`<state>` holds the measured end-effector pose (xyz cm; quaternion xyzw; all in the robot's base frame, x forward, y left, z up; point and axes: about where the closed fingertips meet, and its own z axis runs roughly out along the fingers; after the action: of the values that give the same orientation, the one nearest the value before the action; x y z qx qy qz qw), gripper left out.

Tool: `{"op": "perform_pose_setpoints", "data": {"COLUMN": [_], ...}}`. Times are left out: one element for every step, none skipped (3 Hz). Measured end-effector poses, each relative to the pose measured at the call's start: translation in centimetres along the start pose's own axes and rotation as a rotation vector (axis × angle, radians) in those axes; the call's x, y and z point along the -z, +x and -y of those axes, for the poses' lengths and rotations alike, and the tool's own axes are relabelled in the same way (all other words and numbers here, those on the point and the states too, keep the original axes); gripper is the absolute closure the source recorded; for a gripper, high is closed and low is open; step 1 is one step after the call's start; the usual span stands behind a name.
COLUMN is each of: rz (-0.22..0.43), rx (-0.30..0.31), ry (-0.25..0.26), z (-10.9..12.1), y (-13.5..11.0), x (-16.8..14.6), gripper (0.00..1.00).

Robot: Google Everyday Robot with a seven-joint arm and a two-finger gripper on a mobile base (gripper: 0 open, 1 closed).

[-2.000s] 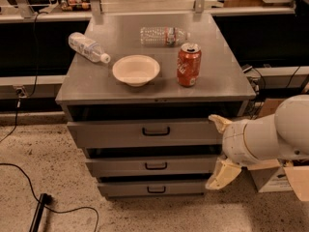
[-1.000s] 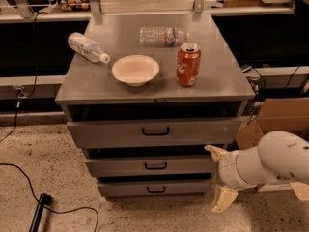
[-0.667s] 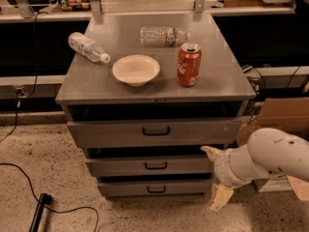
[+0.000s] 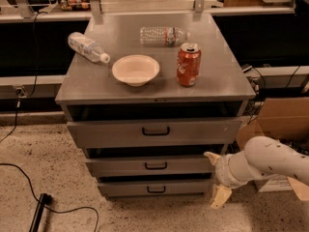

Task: Open middle drawer

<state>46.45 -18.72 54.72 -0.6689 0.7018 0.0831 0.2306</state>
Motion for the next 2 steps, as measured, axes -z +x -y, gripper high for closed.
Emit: {"op": "perform_pose_setpoints", "data": {"rz": [0.095, 0.089], "rx": [0.034, 0.039], "ry": [0.017, 0.012], "z": [-0.12, -0.17], "y": [2.13, 1.79], "x": [-1.93, -1.96], "gripper": [0.0, 0.0]}}
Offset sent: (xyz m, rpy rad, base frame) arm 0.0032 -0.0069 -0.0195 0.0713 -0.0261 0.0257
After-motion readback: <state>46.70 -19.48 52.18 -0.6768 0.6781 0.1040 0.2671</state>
